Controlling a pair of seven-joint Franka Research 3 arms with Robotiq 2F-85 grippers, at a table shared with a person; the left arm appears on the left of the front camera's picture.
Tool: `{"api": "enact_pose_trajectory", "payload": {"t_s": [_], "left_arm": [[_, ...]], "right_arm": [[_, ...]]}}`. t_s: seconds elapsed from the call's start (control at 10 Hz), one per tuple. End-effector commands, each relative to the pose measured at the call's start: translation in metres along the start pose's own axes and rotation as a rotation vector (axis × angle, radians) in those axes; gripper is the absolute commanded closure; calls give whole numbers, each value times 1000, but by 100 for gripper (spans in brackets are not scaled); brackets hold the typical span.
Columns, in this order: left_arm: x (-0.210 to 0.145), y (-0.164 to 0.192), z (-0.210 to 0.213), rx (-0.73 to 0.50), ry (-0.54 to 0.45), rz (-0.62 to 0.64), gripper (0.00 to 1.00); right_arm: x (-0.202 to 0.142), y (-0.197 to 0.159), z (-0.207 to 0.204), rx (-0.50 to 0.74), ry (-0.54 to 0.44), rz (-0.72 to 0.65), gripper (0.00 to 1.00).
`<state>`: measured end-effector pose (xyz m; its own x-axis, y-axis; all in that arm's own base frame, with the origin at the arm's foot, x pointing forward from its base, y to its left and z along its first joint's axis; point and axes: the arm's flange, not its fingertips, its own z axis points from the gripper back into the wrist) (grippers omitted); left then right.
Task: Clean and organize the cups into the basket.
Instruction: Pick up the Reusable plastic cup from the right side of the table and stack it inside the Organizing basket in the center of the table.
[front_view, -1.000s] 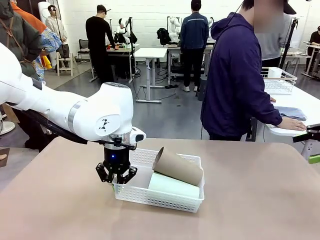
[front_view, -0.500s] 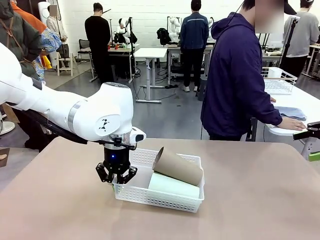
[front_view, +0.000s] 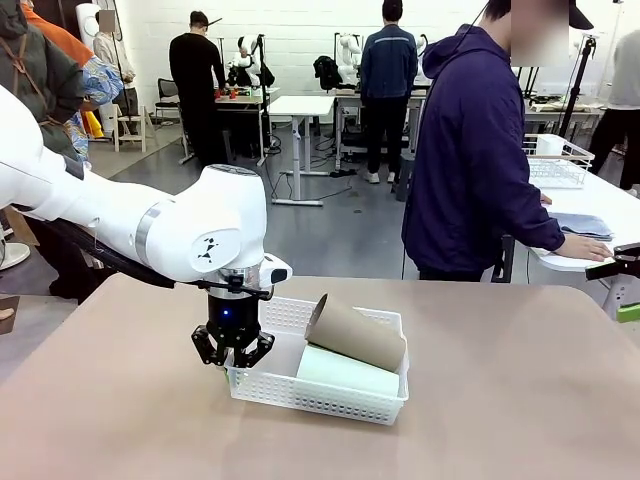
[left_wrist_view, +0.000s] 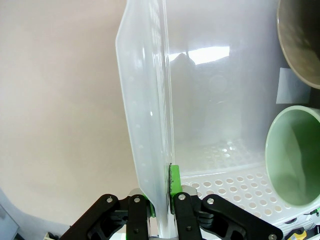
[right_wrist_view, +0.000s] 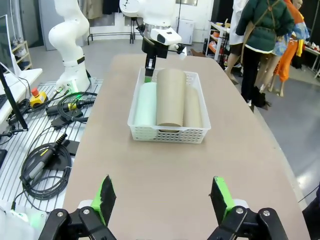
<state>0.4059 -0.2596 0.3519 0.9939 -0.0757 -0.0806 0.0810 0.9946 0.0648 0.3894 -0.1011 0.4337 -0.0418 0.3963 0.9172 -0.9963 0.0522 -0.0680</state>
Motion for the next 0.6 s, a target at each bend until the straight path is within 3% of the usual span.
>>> {"api": "enact_pose_trajectory", "payload": {"t_s": [0.0,0.4,0.5], "left_arm": [[0,0,2,-1,-5,3,100],[0,0,2,-1,-5,3,100],[0,0,2,-1,-5,3,100]], "right_arm": [[-1,3,1,9,1,6,0],[0,0,0,0,0,0,0],[-16,19,38,78,-127,-284,0]]}}
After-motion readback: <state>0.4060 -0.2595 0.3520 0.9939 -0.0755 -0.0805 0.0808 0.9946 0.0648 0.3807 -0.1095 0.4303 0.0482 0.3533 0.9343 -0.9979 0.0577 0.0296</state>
